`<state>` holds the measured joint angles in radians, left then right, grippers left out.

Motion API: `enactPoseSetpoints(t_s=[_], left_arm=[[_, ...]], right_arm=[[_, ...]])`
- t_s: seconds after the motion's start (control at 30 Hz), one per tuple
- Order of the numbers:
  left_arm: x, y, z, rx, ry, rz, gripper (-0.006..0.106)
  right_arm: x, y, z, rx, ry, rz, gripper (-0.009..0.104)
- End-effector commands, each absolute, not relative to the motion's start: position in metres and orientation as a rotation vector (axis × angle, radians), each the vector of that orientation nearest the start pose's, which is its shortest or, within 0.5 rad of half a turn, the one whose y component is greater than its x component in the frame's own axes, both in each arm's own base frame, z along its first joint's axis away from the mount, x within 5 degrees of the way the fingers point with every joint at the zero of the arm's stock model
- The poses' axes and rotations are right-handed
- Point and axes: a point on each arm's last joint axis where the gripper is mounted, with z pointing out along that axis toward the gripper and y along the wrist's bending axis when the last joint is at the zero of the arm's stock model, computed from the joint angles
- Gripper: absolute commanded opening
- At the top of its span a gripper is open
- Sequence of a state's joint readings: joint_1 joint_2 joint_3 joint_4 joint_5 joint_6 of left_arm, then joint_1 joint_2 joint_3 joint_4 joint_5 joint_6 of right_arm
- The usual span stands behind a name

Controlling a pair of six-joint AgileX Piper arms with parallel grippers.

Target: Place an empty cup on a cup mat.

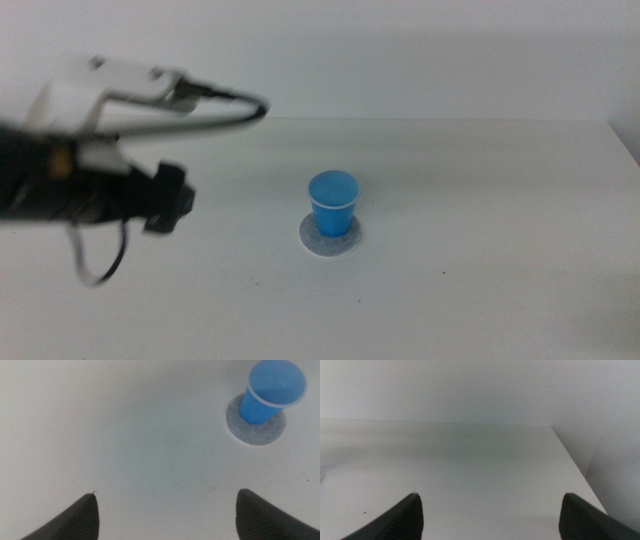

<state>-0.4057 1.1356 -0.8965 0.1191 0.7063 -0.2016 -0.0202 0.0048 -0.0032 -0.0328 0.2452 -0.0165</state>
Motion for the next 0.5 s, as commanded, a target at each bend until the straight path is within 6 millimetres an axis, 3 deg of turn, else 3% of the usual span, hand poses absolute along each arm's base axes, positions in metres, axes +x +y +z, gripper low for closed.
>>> enactPoseSetpoints(t_s=[0.0,0.2,0.33,0.47], left_arm=[[0.193,-0.073,0.309,0.313,2.303,-0.155,0.094],[0.148,-0.041,0.294,0.206,1.997,-0.181,0.094],[0.11,-0.02,0.268,0.107,1.822,-0.16,0.094],[0.085,-0.008,0.243,-0.013,1.762,-0.142,0.094]], right_arm=[[0.055,-0.002,0.192,-0.027,1.722,-0.064,0.093],[0.055,-0.002,0.192,-0.027,1.722,-0.064,0.093],[0.055,-0.002,0.192,-0.027,1.722,-0.064,0.093],[0.055,-0.002,0.192,-0.027,1.722,-0.064,0.093]])
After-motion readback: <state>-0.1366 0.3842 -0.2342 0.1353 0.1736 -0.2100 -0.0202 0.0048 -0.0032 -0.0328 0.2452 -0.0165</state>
